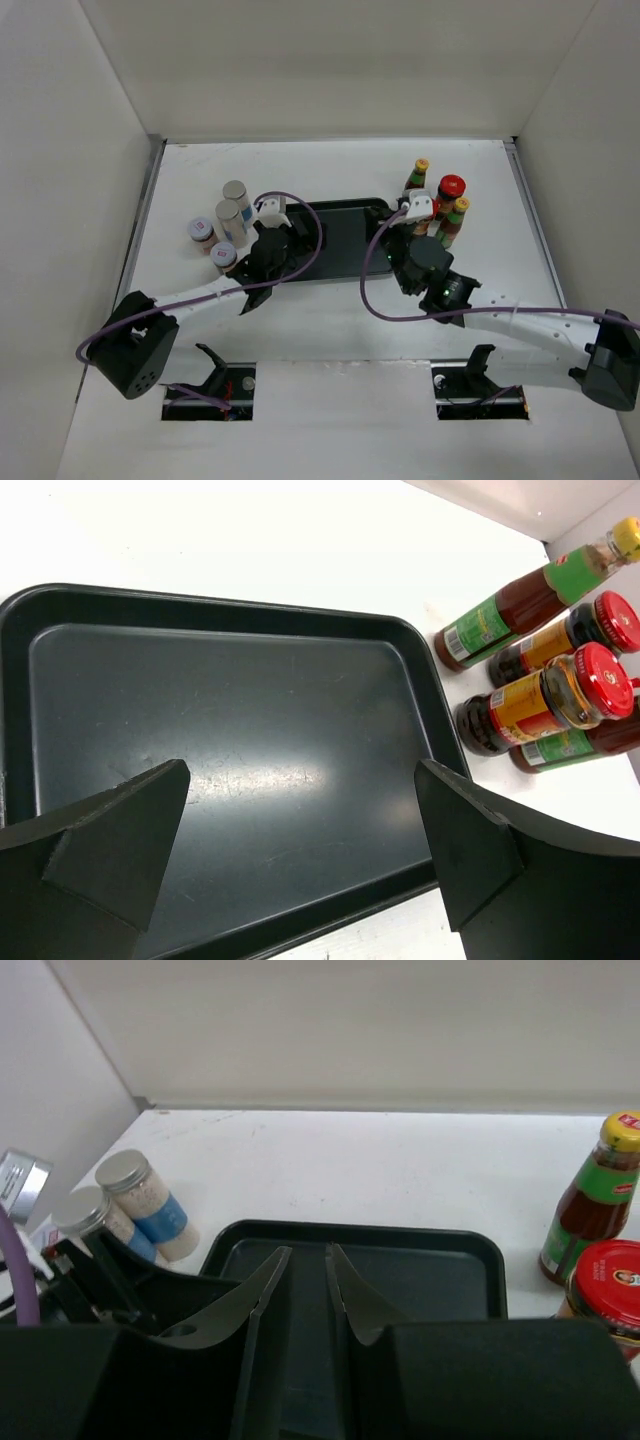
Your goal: Organize the condiment bottles
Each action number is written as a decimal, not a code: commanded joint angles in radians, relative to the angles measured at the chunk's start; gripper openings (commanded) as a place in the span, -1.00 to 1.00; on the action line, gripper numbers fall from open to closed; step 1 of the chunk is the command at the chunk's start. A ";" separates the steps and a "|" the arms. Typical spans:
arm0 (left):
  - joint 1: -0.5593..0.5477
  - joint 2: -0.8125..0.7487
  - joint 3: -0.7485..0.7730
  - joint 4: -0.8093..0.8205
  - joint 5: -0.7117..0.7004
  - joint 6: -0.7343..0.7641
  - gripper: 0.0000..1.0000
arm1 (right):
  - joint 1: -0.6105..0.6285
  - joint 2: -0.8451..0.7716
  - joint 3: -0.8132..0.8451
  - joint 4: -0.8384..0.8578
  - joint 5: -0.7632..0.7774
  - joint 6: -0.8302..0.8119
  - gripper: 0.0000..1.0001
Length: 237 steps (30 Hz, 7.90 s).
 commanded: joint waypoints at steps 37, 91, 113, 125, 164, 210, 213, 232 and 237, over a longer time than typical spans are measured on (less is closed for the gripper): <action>-0.002 -0.133 -0.128 0.195 0.066 0.037 0.10 | -0.698 0.567 0.610 -0.468 -0.291 0.111 0.42; 0.076 -0.139 -0.176 0.245 0.088 -0.017 0.20 | -0.411 0.525 0.387 -0.026 -0.259 0.046 -0.01; 0.082 -0.067 -0.181 0.302 0.141 -0.072 0.23 | -0.609 0.003 0.149 -0.410 0.095 0.157 0.01; 0.089 -0.067 -0.190 0.319 0.157 -0.084 0.23 | -0.699 0.081 0.128 -0.486 -0.020 0.234 0.23; 0.105 -0.113 -0.207 0.311 0.128 -0.084 0.23 | -0.313 -0.066 0.405 -0.503 0.023 0.054 -0.63; 0.133 -0.099 -0.196 0.305 0.126 -0.066 0.25 | -0.324 0.658 0.574 -0.029 -0.298 0.045 0.02; 0.130 -0.131 -0.190 0.282 0.115 -0.058 0.25 | -0.321 0.632 0.554 -0.020 -0.301 0.048 0.15; 0.181 -0.281 0.138 -0.214 -0.263 0.084 -0.32 | -0.255 0.204 0.231 -0.073 -0.327 0.224 -0.84; 0.234 -0.246 0.226 -0.377 -0.343 0.109 -0.05 | -0.222 0.083 0.029 -0.044 -0.299 0.290 -0.43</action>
